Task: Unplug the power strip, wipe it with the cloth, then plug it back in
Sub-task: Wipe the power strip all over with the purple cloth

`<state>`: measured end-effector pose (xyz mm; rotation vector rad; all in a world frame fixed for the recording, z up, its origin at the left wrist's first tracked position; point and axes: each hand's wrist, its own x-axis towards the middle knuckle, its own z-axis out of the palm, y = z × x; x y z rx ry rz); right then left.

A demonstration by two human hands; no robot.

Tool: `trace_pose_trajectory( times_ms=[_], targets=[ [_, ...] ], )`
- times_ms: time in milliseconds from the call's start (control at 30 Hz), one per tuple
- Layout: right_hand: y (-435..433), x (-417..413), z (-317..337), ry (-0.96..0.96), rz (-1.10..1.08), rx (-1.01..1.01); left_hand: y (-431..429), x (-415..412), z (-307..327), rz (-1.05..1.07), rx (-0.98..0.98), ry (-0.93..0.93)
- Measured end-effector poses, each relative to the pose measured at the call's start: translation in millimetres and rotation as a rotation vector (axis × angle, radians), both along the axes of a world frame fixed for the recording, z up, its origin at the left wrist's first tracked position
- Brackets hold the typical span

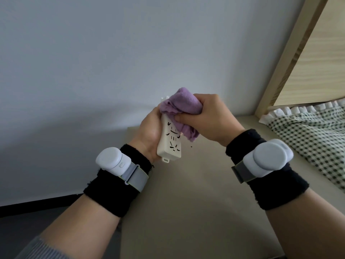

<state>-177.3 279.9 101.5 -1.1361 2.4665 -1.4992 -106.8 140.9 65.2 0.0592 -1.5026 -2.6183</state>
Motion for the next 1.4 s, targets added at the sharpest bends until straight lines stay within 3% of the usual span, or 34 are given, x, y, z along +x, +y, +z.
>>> trace_pose_trajectory(
  times_ms=[100, 233, 467, 600, 767, 900, 1067, 1200, 1400],
  targets=[
    [8, -8, 5, -0.073, -0.033, -0.139, -8, -6, -5, 0.094, 0.076, -0.137],
    [21, -19, 10, -0.090, -0.052, -0.272, -11, -4, -4, 0.051, 0.210, -0.169],
    [25, -25, 8, -0.052, -0.073, -0.021, -10, -2, 2, 0.061, 0.220, -0.173],
    [17, -20, 5, -0.023, -0.078, -0.001, -5, -2, 3, 0.023, 0.191, -0.195],
    [15, -17, 1, 0.001, 0.031, 0.145, -3, -2, 1, 0.005, 0.146, -0.230],
    [7, -14, -3, 0.130, -0.090, 0.116, -3, -4, -1, 0.065, 0.158, -0.226],
    [14, -16, 0, 0.025, 0.000, 0.153, -5, -3, -4, 0.071, 0.151, -0.234],
    [9, -13, -2, 0.154, -0.122, 0.128, -1, -2, -2, 0.056, 0.126, -0.237],
    [14, -13, 2, 0.041, -0.031, 0.126, 8, 2, 2, 0.052, 0.094, -0.219]
  ],
)
